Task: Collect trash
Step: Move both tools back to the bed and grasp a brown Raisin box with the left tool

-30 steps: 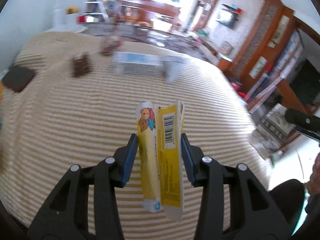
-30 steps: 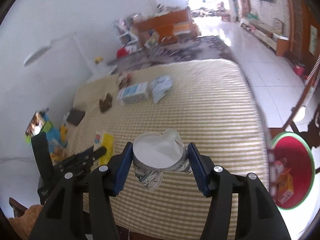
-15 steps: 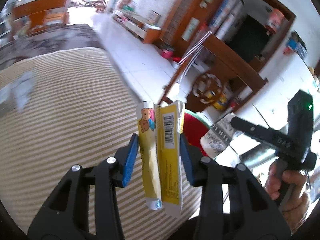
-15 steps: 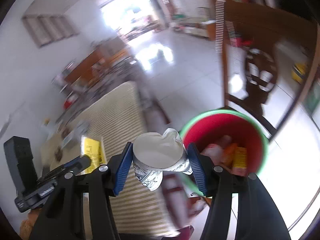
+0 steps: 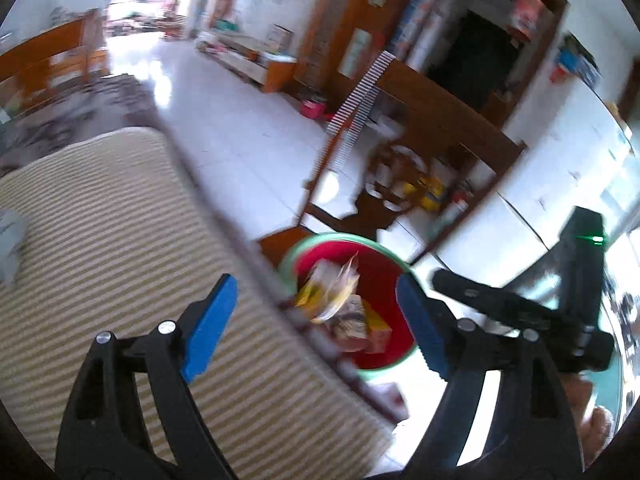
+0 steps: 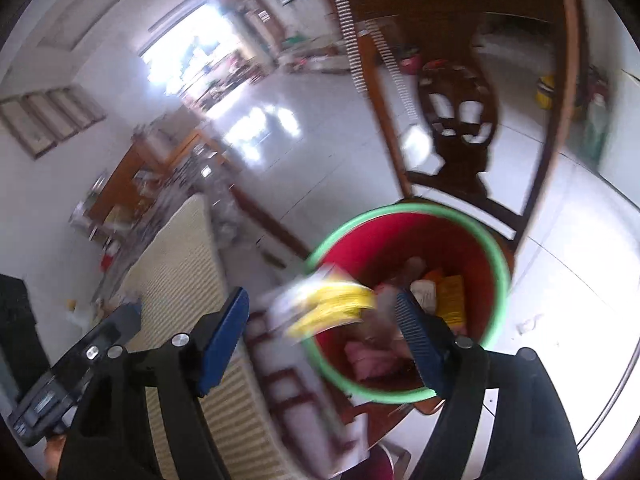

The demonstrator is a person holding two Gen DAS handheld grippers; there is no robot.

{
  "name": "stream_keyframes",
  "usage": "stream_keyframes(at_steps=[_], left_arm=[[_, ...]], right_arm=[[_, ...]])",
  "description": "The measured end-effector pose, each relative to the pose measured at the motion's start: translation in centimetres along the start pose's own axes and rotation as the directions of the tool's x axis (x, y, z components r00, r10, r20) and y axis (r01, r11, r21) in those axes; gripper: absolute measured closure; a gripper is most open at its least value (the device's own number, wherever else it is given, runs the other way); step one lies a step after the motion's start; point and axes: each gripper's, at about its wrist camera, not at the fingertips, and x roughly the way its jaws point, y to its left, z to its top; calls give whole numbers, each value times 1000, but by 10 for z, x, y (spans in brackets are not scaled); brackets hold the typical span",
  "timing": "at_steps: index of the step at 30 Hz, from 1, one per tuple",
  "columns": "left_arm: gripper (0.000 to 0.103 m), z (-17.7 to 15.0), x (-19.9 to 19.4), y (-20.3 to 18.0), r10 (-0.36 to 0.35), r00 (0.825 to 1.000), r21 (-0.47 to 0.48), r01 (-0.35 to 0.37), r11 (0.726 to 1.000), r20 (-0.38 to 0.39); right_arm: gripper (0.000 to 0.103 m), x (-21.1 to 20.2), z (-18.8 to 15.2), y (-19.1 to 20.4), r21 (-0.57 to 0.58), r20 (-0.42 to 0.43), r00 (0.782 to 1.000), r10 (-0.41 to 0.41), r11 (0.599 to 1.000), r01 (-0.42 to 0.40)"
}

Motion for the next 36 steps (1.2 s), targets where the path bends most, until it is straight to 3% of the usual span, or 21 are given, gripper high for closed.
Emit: stream_keyframes(at_steps=[3,7,9,10,13,15,17,19,21,23,26,28,29,32,36], left_arm=[[22,-8,-25,41,118,991,-47,-115,992,57],[19,-19,-70,131,338,938,-92,-331,939,73],[19,-26,-90,174,442,896,-132,-433,892,44],[19,-30,-103,203,499,866,-178,-487,855,24],[19,-44,-140,277,601,798,-332,-579,745,-43],[19,-53,-156,316,632,770,-417,-603,680,-85],[19,-63,-162,355,629,765,-496,-602,626,-136],[19,-70,-160,378,614,773,-536,-591,603,-162],[19,-71,-148,396,598,781,-552,-585,594,-184],[23,-73,-140,405,593,779,-539,-595,596,-205],[33,-69,-124,413,618,750,-494,-640,588,-237],[53,-69,-120,416,628,738,-478,-656,584,-247],[53,-71,-120,418,633,735,-471,-660,586,-242],[54,-76,-128,412,608,764,-488,-624,611,-216],[54,-86,-153,383,613,772,-487,-606,628,-169]], right_arm=[[29,-7,-3,51,-68,-27,991,131,989,-132],[27,-6,-16,116,-134,-96,948,303,940,-314],[26,6,-33,151,-174,-131,922,365,907,-383],[26,12,-40,163,-192,-140,918,372,899,-393],[26,38,-68,193,-231,-201,907,371,882,-412],[26,53,-81,207,-272,-298,902,312,878,-393],[26,49,-85,212,-325,-265,919,291,871,-369],[26,46,-87,214,-371,-237,938,252,869,-327],[26,49,-90,216,-375,-252,937,242,868,-325],[26,54,-92,215,-395,-257,941,221,865,-311],[26,58,-99,221,-447,-256,948,189,846,-290],[26,61,-102,222,-467,-260,949,178,837,-285],[26,62,-103,223,-470,-264,949,174,836,-284],[26,67,-101,223,-461,-268,948,171,841,-282],[25,67,-99,220,-438,-269,947,178,853,-284]])
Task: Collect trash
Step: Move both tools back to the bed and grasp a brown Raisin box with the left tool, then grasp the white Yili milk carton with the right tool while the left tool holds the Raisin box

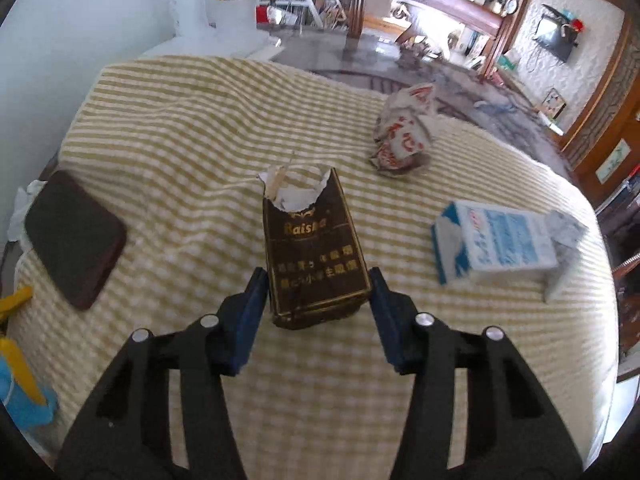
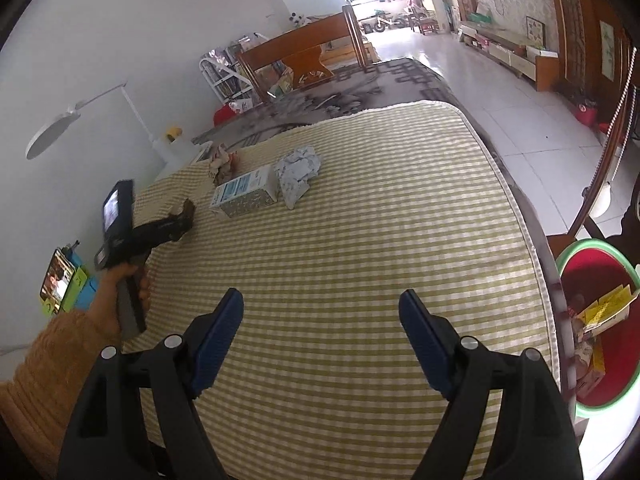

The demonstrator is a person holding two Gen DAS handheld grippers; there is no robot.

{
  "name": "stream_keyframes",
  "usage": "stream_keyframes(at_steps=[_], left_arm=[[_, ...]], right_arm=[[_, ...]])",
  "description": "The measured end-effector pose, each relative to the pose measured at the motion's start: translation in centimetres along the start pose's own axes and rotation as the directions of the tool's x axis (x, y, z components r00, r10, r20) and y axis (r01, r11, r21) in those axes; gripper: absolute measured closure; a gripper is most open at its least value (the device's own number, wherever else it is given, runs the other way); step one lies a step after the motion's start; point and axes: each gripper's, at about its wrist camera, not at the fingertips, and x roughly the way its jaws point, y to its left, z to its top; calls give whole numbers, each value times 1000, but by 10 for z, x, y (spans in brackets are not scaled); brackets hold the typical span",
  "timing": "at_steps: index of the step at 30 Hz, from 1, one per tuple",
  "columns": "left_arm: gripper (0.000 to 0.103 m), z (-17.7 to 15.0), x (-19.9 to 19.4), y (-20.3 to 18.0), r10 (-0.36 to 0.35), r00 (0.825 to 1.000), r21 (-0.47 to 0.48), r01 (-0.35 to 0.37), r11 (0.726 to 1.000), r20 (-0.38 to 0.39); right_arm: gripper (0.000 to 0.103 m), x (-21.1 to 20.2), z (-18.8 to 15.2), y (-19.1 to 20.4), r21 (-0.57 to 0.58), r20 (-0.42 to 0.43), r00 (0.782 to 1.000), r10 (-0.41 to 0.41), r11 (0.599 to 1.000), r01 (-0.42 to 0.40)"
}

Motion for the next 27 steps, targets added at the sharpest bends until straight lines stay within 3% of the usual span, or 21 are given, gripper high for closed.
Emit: stream_keyframes(at_steps=[9,13,17,20,24,26,27], left_arm=[[53,-62,-82,3,-70,995,65,66,996,69],[53,-85,-94,3,-111,991,57,107,993,77],[53,-88,-85,1,-133,989,56,130,990,63],[53,-86,-77,6,-176,984,16,175,984,30],[53,-84,-79,9,-198,980,6,198,980,34],[53,-83,-82,10,-204,978,9,204,979,43],[53,-83,-83,11,-206,977,10,206,979,47]], right_arm=[[25,7,2,2,-2,-25,998,-53,999,53],[25,28,6,3,37,-94,994,-50,998,54],[25,51,27,23,44,-102,994,-35,998,40],[25,81,56,54,85,-135,990,48,996,-36],[21,139,96,94,226,-204,962,182,965,-135],[21,170,118,117,186,-251,962,103,981,-56],[22,186,131,136,62,-268,963,2,998,15]])
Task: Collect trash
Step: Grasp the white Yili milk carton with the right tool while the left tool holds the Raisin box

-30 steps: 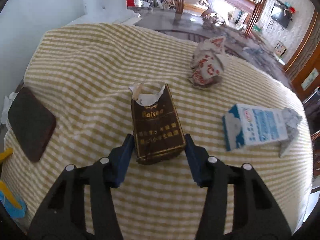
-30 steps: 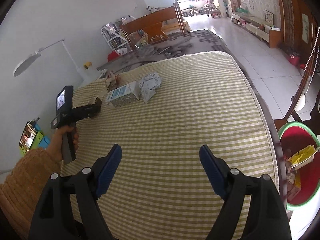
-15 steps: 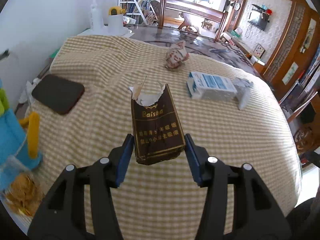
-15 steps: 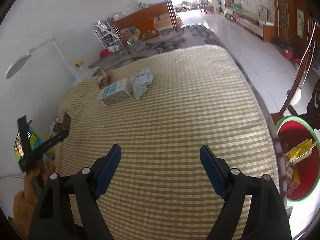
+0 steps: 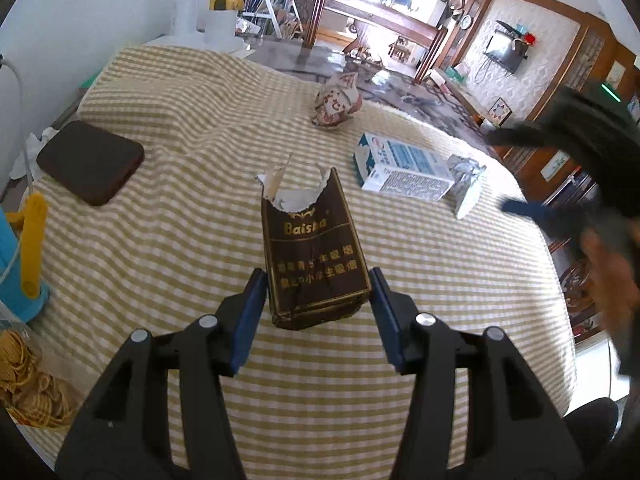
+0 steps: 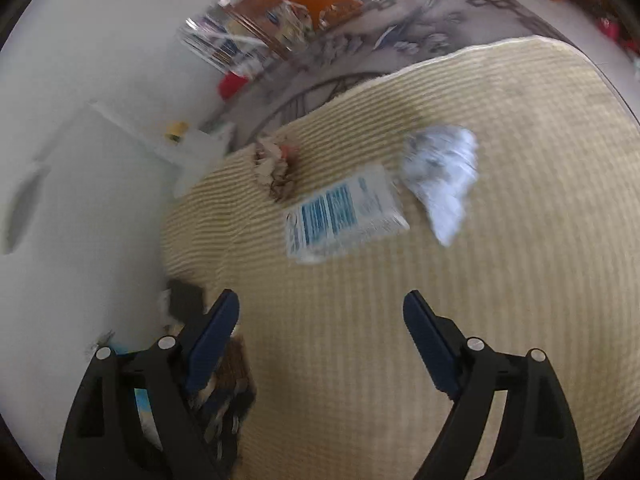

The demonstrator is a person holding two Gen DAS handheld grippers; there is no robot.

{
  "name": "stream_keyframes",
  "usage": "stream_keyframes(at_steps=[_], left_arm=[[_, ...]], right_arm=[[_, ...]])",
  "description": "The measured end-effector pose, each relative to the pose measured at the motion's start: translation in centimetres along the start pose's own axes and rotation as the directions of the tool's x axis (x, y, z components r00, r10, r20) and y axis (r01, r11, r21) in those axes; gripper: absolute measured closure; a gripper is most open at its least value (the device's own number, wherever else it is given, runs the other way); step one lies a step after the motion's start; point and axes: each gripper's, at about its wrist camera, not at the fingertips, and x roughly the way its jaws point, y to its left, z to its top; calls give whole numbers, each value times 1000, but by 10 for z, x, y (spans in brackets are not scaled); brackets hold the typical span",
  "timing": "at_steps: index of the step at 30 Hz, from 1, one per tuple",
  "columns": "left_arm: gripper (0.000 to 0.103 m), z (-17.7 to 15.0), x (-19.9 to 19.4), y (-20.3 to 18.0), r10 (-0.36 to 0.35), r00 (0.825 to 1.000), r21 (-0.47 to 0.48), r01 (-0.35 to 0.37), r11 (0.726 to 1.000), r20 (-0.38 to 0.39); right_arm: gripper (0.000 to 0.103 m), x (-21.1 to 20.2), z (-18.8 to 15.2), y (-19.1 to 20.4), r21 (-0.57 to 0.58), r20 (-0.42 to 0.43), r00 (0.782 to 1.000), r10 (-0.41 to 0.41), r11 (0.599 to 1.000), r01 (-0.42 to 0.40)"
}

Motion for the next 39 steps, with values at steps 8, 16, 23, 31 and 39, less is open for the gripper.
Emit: stream_keyframes(at_steps=[8,16,23,31,39], left_arm=[[53,7,0,21,-115,993,-135,112,984,-18],[53,7,-3,26,-155,988,-178,150,972,-12],[53,7,-2,28,-156,988,-190,150,970,-18],[53,6,-1,29,-140,990,-201,132,971,-25],[53,3,1,30,-122,992,-202,114,973,-30]], right_arm=[[20,62,9,70,-758,17,902,-432,582,293],[20,109,-1,69,-914,38,834,-550,318,251],[28,118,8,62,-906,-18,830,-557,360,222],[45,86,-3,51,-788,-281,834,-475,610,83],[37,78,-4,53,-732,-238,900,-364,677,81]])
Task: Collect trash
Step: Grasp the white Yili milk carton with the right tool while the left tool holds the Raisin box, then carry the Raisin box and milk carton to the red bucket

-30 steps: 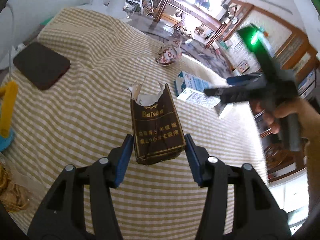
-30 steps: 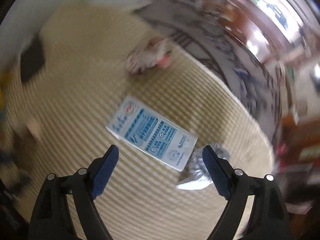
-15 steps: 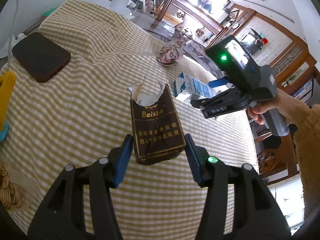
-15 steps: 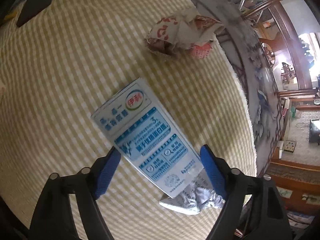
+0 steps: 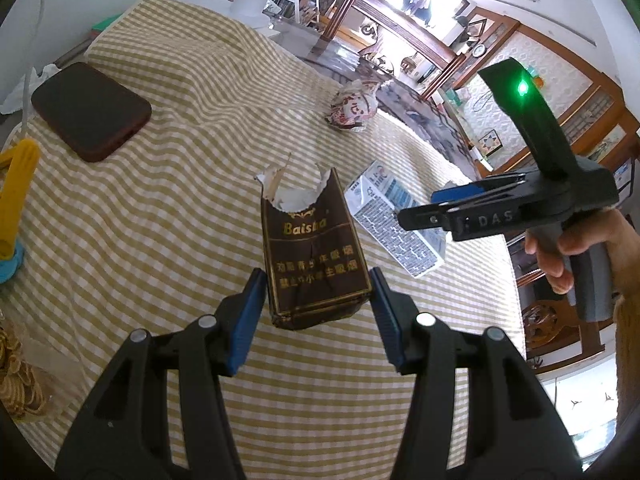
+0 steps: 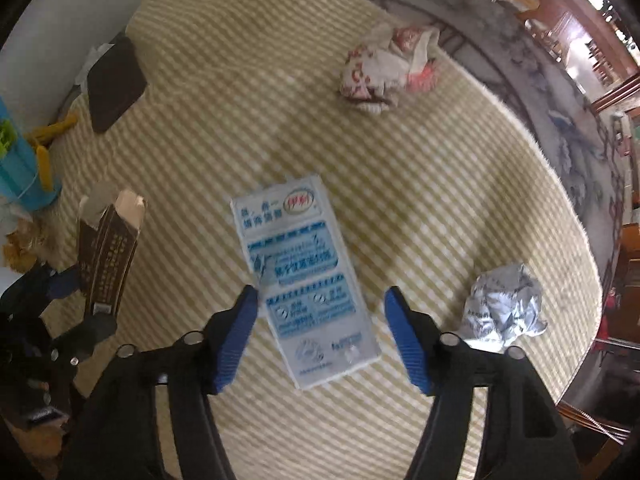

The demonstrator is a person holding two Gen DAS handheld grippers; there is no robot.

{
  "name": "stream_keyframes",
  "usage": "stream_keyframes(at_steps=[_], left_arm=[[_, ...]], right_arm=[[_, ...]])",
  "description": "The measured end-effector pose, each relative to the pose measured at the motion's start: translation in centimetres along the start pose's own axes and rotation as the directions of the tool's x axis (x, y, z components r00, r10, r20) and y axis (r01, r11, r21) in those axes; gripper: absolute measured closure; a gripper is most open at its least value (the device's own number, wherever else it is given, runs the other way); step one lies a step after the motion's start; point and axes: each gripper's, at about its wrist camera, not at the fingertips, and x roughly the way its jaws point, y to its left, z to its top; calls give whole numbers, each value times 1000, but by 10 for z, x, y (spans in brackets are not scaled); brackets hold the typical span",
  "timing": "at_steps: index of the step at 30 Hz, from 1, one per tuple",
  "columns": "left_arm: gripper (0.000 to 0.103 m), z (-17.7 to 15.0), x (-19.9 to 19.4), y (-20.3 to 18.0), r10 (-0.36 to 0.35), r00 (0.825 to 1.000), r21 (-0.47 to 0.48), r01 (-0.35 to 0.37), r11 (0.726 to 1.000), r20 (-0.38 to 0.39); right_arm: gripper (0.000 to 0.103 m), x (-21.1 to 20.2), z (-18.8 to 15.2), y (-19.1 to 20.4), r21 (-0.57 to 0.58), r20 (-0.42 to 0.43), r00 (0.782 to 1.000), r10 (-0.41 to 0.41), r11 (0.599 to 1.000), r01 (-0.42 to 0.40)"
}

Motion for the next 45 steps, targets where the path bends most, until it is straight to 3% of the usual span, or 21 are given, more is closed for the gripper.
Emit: stream_keyframes(at_steps=[5,10,14,17,22,26,34,40,45], left_arm=[[53,1,0,1,2,1000,3,-2,1000,-1],[53,0,0,2,8,1000,0,-8,1000,-2],[53,0,1,1,12,1000,3,-12,1000,-1],[53,0,2,1,14,1000,6,-14,1000,-4],[53,1,5,0,24,1000,15,-24,1000,-7],[53,0,8,-1,37,999,27,-37,999,-11],[53,-5,14,-9,72,997,87,-70,994,-13],[53,-7,9,-16,88,996,125,-90,988,26],[53,-11,-5,-27,115,990,176,-127,976,80]], right_arm=[[37,12,-3,16,-30,39,999,-34,999,35],[46,18,-11,27,-11,67,997,-46,999,47],[47,5,-34,19,91,125,992,13,996,-25],[47,-14,-64,11,199,219,974,50,975,-94],[47,-38,-116,4,366,340,933,116,898,-245],[46,-54,-147,5,432,398,913,92,859,-275],[46,-53,-200,13,481,420,902,97,819,-312],[46,-59,-229,20,506,481,876,35,805,-310],[46,-65,-247,23,525,497,867,-29,805,-275]])
